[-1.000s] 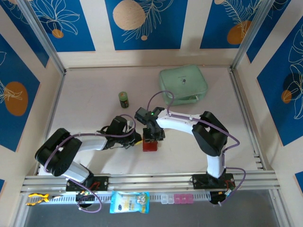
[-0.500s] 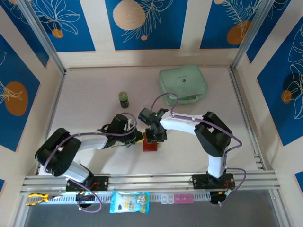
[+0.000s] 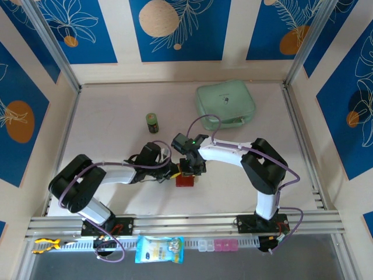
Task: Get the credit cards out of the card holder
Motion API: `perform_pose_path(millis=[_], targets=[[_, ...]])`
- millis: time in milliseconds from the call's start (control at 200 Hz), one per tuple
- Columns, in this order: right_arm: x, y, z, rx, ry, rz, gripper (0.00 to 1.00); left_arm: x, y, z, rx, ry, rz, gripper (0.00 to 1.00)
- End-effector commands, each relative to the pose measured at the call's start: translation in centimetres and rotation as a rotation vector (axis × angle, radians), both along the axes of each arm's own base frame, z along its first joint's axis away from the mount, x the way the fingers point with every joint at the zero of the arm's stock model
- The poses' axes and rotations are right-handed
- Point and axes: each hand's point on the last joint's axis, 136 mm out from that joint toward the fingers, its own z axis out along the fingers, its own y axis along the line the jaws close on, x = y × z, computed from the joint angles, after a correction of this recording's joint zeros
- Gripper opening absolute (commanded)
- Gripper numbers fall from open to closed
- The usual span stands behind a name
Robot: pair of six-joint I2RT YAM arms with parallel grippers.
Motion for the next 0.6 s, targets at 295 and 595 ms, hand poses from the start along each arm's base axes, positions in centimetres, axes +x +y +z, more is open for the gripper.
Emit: perform_pose_path(millis=[295, 595], targets=[[-0.6, -1.9, -0.5, -0.031, 0.011, -0.027, 0.19, -1.5, 2.0, -3.6, 0.103, 0.066, 0.026, 0.0], [-0.5, -2.9, -0.2, -0.033, 0.004, -0.044, 0.13, -1.9, 2.4, -4.2, 0.127, 0.087, 0.028, 0.0]])
